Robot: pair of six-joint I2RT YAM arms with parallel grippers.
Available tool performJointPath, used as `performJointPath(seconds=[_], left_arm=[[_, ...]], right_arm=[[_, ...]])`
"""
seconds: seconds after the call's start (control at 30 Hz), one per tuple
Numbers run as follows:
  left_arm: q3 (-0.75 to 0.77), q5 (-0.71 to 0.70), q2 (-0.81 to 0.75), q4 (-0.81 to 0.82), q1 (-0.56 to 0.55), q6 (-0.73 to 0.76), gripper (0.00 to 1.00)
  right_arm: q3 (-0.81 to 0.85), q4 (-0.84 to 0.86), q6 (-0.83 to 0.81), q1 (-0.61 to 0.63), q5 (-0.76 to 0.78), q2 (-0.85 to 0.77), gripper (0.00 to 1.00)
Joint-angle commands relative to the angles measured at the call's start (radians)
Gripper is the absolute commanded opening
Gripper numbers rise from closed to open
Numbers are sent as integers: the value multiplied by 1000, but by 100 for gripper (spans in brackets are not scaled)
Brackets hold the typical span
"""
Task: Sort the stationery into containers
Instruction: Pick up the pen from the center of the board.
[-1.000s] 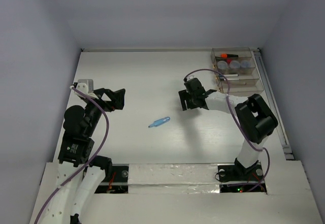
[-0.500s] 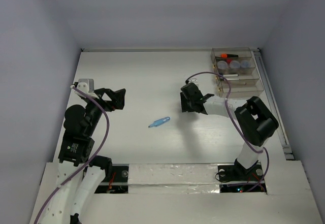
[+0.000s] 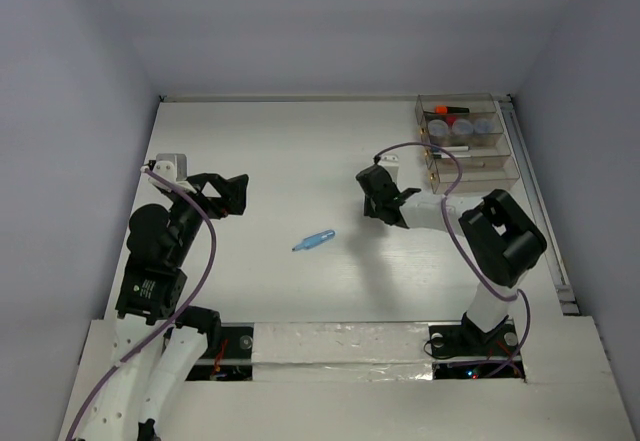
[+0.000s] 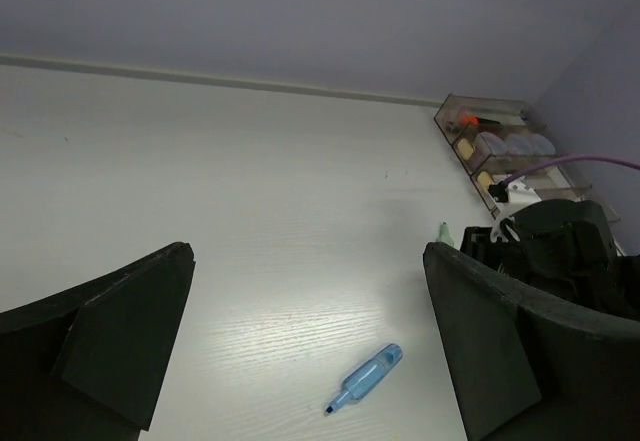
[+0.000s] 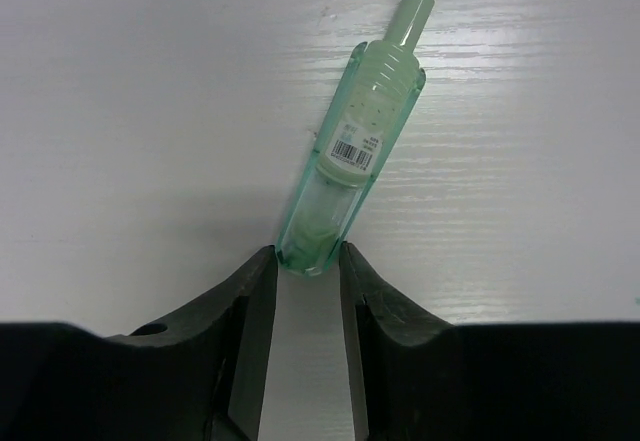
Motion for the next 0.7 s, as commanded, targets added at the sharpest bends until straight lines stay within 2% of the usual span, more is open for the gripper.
performJointPath(seconds=[0.0,0.13,0.2,0.3,0.43,0.67], left_arm=[[-13,16,6,54,-5,-4,99],[-15,24,9,55,-5,-6,99],[-15,27,10,59,-5,-7,99],[-15,27,15,57,-5,-7,99],[-15,27,15,57,-5,-7,99],[-15,34,16,57,-5,-7,99]], right_arm=[[-57,-26,21,-3,52,13,37],[-106,-11,20,-3,56,-21,59],[-106,12,24,-3,26,-12,61],[-96,48,40,-3,19,13,59],[-68,64,66,-3,40,45,48],[-36,46,86,-12,92,96,44]])
